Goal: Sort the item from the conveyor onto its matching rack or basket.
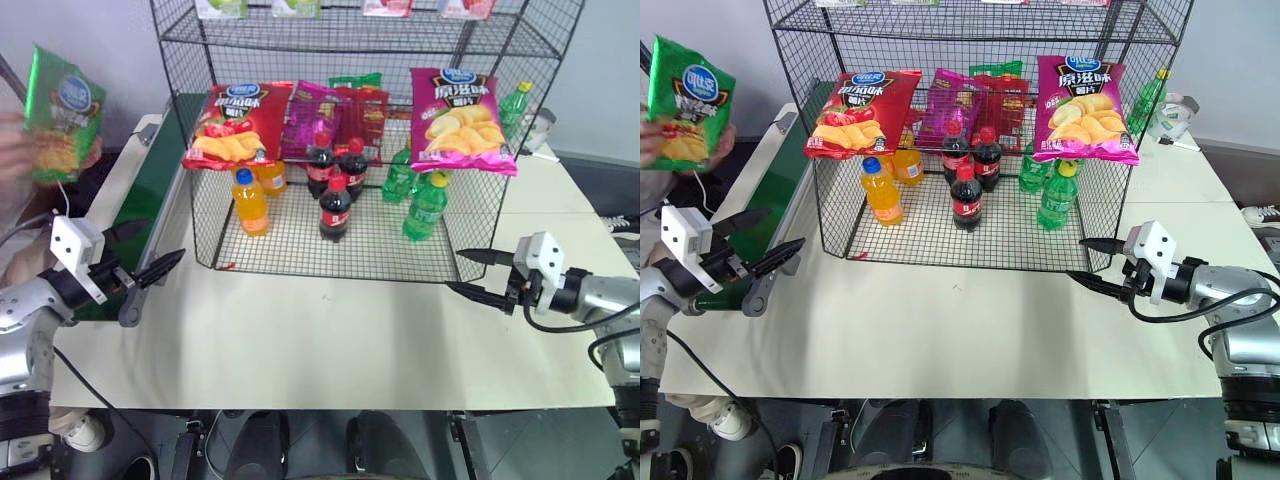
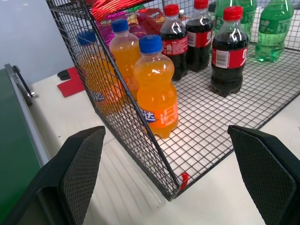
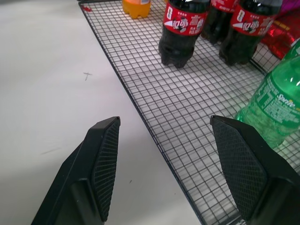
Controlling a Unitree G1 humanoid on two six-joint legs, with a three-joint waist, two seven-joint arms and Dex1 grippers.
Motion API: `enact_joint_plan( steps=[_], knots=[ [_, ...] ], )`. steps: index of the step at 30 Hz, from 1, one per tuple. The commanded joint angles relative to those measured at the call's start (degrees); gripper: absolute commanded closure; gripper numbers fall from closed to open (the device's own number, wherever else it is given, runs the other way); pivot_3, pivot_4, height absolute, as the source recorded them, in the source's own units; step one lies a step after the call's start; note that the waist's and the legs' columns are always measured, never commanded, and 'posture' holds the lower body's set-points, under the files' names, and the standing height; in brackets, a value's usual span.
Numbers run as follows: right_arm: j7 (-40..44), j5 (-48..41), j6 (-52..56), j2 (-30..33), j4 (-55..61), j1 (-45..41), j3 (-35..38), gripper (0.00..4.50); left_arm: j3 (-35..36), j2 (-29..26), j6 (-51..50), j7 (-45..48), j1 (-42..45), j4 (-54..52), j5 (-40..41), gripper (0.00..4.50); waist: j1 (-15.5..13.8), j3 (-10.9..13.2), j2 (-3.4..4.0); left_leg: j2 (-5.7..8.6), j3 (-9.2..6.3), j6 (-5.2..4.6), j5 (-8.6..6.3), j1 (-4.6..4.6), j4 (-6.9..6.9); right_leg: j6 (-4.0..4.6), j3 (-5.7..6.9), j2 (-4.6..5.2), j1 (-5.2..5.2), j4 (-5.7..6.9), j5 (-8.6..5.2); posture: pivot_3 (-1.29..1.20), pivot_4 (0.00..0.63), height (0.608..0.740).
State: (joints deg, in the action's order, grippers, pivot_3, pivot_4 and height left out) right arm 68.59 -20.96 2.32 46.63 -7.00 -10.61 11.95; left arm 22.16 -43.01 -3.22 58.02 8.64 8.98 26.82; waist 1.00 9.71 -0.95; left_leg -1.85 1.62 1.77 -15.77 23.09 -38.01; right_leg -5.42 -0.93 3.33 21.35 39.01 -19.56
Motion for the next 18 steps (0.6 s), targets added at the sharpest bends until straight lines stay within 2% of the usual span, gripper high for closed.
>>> enact_joint_plan(
  steps=[1,18],
  knots=[
    [-0.2,-0.5,-0.8,0.5,0.6,-1.3,0.6,1.32,1.7,0.0,1.3,-1.0,-0.4,-1.4,0.3,0.00,0.0,0.0,0.00,0.00,0.00,0.00,0.00,0.00,0.00,0.00,0.00,0.00,0.00,0.00,0.00,0.00,0.150,0.739],
    [-0.1,0.7,-1.6,0.6,-0.5,-2.5,-1.0,1.32,1.9,0.3,1.3,-2.9,-2.0,-3.2,0.7,0.00,-0.1,0.0,0.00,0.00,0.00,0.00,0.00,0.00,0.00,0.00,0.00,0.01,0.00,0.00,0.00,0.00,0.150,0.739]
  ],
)
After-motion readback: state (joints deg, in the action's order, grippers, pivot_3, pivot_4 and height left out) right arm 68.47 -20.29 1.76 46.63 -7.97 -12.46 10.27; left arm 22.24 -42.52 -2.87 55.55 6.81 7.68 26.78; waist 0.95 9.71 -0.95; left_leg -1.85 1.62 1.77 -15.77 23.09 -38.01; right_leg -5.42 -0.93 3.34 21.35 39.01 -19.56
